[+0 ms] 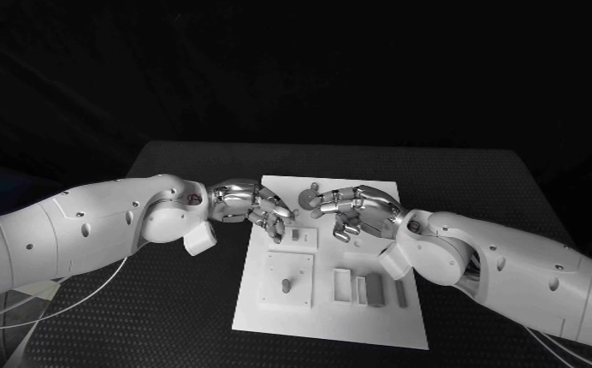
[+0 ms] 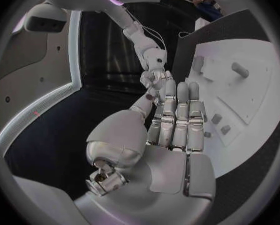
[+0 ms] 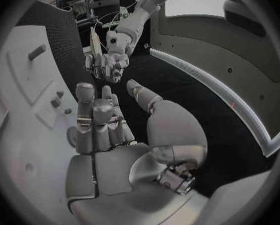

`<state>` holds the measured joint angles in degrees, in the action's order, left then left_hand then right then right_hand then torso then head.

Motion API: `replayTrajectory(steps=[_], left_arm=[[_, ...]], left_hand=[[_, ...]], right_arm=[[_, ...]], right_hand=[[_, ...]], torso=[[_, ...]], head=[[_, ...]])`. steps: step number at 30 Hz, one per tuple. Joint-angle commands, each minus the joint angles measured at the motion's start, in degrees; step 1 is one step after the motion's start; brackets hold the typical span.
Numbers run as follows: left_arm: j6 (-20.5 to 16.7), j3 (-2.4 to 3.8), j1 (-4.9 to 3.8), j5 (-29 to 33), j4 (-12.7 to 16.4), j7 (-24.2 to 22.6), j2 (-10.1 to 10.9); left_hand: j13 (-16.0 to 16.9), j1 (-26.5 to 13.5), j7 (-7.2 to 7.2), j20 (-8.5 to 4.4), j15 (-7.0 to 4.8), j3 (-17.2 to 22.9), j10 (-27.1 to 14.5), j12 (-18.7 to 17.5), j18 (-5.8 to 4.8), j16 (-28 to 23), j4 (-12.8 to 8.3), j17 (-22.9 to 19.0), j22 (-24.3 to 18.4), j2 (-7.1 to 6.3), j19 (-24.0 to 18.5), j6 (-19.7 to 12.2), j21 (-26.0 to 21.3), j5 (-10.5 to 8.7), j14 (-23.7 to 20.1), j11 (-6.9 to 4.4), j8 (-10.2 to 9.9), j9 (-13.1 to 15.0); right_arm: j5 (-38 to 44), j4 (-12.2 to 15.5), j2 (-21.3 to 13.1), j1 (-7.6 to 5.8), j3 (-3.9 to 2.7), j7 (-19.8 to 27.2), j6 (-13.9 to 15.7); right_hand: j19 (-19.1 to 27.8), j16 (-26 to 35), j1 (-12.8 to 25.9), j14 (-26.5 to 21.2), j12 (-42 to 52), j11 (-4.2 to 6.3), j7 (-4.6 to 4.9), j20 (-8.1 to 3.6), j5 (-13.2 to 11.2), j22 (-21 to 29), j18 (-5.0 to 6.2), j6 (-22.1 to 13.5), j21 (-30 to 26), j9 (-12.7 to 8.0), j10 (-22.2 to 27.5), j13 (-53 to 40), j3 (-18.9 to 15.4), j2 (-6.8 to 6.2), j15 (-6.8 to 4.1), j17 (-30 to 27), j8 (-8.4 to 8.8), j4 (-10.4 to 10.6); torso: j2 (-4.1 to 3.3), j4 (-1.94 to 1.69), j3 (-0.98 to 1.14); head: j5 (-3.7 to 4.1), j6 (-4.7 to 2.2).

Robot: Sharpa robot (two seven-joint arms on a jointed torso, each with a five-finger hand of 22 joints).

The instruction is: Assemble the parts on the task board

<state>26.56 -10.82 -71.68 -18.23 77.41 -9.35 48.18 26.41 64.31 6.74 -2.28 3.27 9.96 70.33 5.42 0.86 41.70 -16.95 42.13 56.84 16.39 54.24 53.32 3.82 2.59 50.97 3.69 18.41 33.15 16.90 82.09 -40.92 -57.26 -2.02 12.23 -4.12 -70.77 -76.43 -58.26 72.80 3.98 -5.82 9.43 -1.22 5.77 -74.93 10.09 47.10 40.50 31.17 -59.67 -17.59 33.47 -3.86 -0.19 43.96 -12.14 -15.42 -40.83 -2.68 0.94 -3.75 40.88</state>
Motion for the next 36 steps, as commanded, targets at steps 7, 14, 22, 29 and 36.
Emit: replayTrajectory(steps=[7, 14, 22, 29, 36], left_arm=[[5.2, 0.12, 0.4, 0.9, -0.7, -4.3, -0.2], [5.6, 0.14, 0.53, 0.9, -0.6, -4.5, -0.2], [6.1, 0.14, 0.55, 0.9, -0.3, -4.4, 0.0], [6.1, 0.14, 0.55, 0.9, -0.2, -4.2, -0.1], [6.1, 0.14, 0.55, 0.9, -0.3, -4.1, 0.1]], left_hand=[[0.3, 0.5, -1.38, 0.12, 0.04, -1.0, 0.0, -0.4, -0.86, -0.2, 0.1, 0.1, -0.2, 0.41, -0.6, 0.8, 0.1, 0.2, -0.5, -0.32, -0.1, 0.3], [0.4, 0.7, -1.34, 0.15, 0.06, -1.2, 0.0, -0.4, -0.86, -0.2, 0.1, 0.1, -0.2, 0.46, -0.6, 0.8, 0.1, 0.2, -0.5, -0.32, -0.1, 0.4], [0.5, 0.8, -1.27, 0.16, 0.07, -1.2, 0.0, -0.4, -0.86, -0.2, 0.1, 0.1, -0.3, 0.48, -0.6, 0.8, 0.1, 0.2, -0.5, -0.31, -0.1, 0.4], [0.6, 0.9, -1.22, 0.17, 0.08, -1.3, 0.1, -0.3, -0.86, -0.2, 0.1, 0.1, -0.3, 0.48, -0.7, 0.8, 0.1, 0.2, -0.5, -0.29, -0.1, 0.5], [0.7, 1.0, -1.17, 0.18, 0.08, -1.4, 0.2, -0.3, -0.86, -0.2, 0.1, 0.1, -0.3, 0.5, -0.7, 0.9, 0.1, 0.2, -0.5, -0.26, -0.2, 0.5]], right_arm=[[5.2, 1.7, 0.0, -0.02, -1.04, 1.8, 1.5], [18.5, 2.8, 0.5, -0.01, -1.17, 2.9, 9.5], [26.8, 4.0, 0.9, -0.01, -1.27, 3.9, 15.0], [25.6, 4.6, 1.5, 0.0, -1.28, 5.0, 15.5], [25.1, 5.2, 1.5, 0.0, -1.28, 5.5, 14.1]], right_hand=[[-0.4, -0.6, 1.4, -0.2, 0.7, -0.7, 0.74, -0.27, 0.0, -1.0, 4.91, 0.3, -0.5, -0.2, -1.7, 1.1, -2.4, -0.3, 0.18, -0.1, -0.66, -0.8], [-0.6, -0.8, 0.0, -0.2, 1.1, -0.86, 1.21, -0.47, 0.1, -1.0, 4.91, 0.7, -0.6, -0.4, -2.9, 1.8, -2.9, -0.99, 0.34, -0.1, -1.06, -1.2], [-0.7, -1.2, -1.9, -0.1, 1.3, -0.83, 1.24, -0.52, 0.1, -1.1, 4.91, 2.2, -0.6, -0.5, -3.8, 2.4, -3.4, -1.13, 0.31, -0.1, -1.98, -1.2], [-0.7, -1.3, -3.2, -0.2, 1.5, -0.62, 1.03, -0.51, 0.1, -1.2, 4.91, 3.0, -0.6, -0.6, -4.6, 2.8, -3.4, -0.3, 0.11, -0.2, -2.38, -1.3], [-0.7, -1.4, -3.7, -0.2, 2.1, -0.19, 0.61, -0.44, 0.1, -1.2, 4.91, 4.0, -0.5, -0.6, -5.9, 2.9, -3.7, 0.49, -0.3, -0.2, -2.94, -1.3]], torso=[[-0.03, 0.06, -0.06], [-0.03, -0.01, -0.09], [-0.03, 0.0, -0.1], [-0.04, 0.03, -0.07], [-0.03, 0.01, -0.08]], head=[[0.32, -0.98], [0.55, -0.99], [0.52, -0.87], [0.59, -0.9], [0.55, -0.86]])
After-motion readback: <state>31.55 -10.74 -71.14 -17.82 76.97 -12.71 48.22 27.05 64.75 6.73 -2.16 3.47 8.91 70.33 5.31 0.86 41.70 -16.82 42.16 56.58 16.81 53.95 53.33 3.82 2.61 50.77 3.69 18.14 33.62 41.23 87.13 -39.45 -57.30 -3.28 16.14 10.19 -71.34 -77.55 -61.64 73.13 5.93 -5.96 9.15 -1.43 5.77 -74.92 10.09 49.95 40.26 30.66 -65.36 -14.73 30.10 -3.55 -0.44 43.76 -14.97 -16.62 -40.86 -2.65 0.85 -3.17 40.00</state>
